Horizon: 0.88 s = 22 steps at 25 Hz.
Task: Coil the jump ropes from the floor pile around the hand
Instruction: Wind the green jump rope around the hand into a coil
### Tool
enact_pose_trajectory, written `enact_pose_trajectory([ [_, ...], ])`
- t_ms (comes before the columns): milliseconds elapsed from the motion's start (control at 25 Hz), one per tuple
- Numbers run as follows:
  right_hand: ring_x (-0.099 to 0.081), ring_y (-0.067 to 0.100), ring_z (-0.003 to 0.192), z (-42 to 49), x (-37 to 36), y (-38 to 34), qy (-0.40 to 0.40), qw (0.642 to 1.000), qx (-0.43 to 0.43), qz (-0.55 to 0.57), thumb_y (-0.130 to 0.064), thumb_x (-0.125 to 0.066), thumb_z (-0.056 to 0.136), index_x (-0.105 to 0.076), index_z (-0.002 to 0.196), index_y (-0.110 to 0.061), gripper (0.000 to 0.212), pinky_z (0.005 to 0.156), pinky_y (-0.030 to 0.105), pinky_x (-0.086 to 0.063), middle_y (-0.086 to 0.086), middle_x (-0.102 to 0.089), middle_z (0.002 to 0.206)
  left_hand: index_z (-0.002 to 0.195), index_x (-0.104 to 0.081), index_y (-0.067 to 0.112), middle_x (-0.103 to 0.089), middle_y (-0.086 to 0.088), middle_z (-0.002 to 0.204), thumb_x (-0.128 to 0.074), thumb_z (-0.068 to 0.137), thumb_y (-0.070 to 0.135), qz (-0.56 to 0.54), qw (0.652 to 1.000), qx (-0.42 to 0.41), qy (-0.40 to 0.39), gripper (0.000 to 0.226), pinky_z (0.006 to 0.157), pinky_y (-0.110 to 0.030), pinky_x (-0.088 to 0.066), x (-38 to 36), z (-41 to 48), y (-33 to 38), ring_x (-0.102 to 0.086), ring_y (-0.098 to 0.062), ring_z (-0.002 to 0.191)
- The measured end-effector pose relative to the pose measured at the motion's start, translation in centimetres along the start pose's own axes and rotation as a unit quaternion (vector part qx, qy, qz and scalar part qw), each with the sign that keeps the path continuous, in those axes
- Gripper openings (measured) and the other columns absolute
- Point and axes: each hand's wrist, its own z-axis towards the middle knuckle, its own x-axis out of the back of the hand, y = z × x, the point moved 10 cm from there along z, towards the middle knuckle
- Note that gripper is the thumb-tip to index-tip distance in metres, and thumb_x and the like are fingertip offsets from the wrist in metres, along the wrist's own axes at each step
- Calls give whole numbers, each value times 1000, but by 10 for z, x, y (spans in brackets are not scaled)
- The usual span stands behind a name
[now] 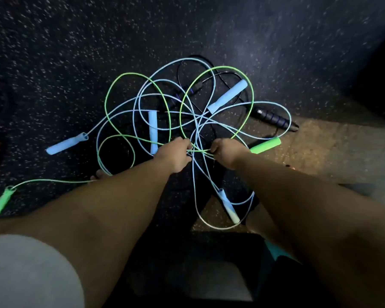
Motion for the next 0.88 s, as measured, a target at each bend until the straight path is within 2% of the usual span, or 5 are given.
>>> enact_pose_trajectory([
  [160, -64, 32, 107, -5, -1, 11, -14, 995, -14, -99, -18, -65, 83, -65, 106, -23, 24, 87, 35, -52, 5, -67, 113, 107, -61, 27, -66, -1, 111, -53, 103, 35, -8, 996, 5, 85, 12, 80, -42, -53, 26, 3, 5, -61, -27, 96],
  [360, -68, 35, 100, -36, -7, 11, -12, 995, -46, -90, -17, -60, 87, -72, 104, -12, 22, 78, 33, -47, 15, -71, 109, 110, -69, 22, -71, 2, 110, -66, 98, 27, -158, 967, 13, 201, 13, 81, -28, -48, 63, -31, 19, -66, -21, 99],
  [600, -67, 23, 67, -78, 43, -55, -12, 951, 11, 310, 1, -67, 90, -63, 81, -9, 14, 74, 41, -58, 12, -69, 79, 138, -51, 19, -50, -5, 145, -65, 93, 20, -235, 932, 0, 277, 47, 101, -35, -49, 95, -93, 40, -67, -26, 107],
  [760, -71, 17, 62, -122, 76, -102, 9, 857, 48, 513, 5, -60, 94, -58, 81, -7, 18, 61, 30, -61, 10, -69, 71, 130, -55, 18, -53, -6, 138, -65, 95, 30, -278, 892, 8, 358, 39, 97, -32, -48, 139, -149, 43, -63, -24, 110],
  [880, -68, 17, 60, -161, 119, -139, 31, 808, 119, 576, 5, -53, 98, -60, 80, -4, 21, 65, 30, -58, 9, -69, 65, 118, -64, 12, -71, -6, 113, -52, 105, 42, -307, 910, -11, 278, 35, 76, -24, -44, 151, -173, 60, -64, -14, 86],
])
